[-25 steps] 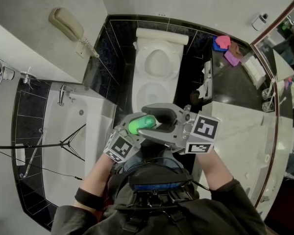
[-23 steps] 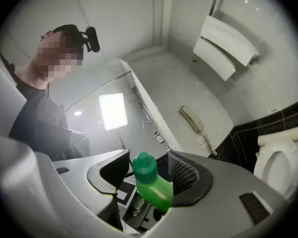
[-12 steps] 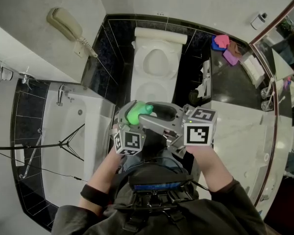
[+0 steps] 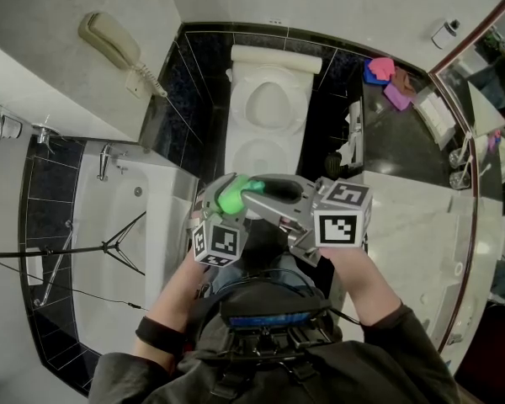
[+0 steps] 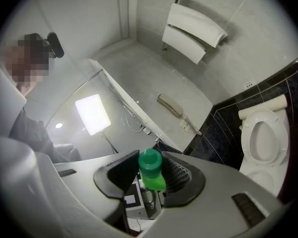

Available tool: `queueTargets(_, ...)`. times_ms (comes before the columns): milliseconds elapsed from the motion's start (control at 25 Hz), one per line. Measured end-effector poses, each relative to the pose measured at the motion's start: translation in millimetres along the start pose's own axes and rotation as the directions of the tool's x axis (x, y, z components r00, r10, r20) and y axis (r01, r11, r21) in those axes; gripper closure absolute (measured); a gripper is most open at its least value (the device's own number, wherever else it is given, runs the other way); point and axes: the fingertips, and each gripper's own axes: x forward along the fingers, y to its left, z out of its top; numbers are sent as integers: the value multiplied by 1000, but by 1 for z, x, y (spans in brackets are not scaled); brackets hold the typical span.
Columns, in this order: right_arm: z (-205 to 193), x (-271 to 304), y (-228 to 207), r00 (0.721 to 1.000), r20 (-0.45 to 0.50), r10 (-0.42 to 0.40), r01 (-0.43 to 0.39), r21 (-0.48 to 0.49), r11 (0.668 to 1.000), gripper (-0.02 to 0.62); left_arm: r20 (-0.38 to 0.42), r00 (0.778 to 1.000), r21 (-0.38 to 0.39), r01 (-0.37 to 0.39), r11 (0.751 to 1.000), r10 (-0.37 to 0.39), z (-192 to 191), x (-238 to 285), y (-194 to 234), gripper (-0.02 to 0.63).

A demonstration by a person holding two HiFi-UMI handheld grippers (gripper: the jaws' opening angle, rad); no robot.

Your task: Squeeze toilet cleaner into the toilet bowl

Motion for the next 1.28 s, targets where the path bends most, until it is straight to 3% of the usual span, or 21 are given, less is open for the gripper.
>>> queueTargets(120,0,-2,5,999,-6,36,-36,-76,996,453,14,988,-33,154,988,-154,3,-4,-17,413)
queueTargets(200,0,-3,11,997,-15,69,-71,-148,986,453,29,962,-53,272,961,-271,6,-11,-29,413)
queueTargets(280,-2,-3,17,994,-27,107,-110,-222,969,453,54,916,-52,399,915,-397,13,-20,-41,413)
queueTargets(440,-6,-5,32,982,-57,179,-188,-353,917,453,88,796,-25,603,798,-599,23,-41,-63,413)
queueTargets(600,-13,-9,52,966,-124,225,-257,-460,850,453,86,697,-13,715,699,-712,24,-61,-76,413)
queueTargets(720,-19,-13,64,952,-183,246,-307,-558,771,453,88,628,4,776,631,-773,25,-72,-83,413)
queueTargets(800,-22,-15,69,944,-210,255,-330,-606,724,453,93,595,14,801,599,-798,28,-78,-87,413)
queueTargets(880,-24,-16,70,939,-231,254,-343,-624,702,451,93,589,20,805,593,-803,28,-80,-89,413)
queueTargets(1000,-24,-16,69,940,-226,254,-340,-608,717,451,85,620,27,781,624,-780,27,-76,-88,414)
queueTargets(1160,-19,-15,61,960,-163,230,-282,-546,789,423,94,694,24,715,698,-714,28,-67,-80,413)
queueTargets(1280,-11,-13,54,973,-72,221,-228,-476,849,399,117,768,16,632,775,-629,31,-58,-70,413)
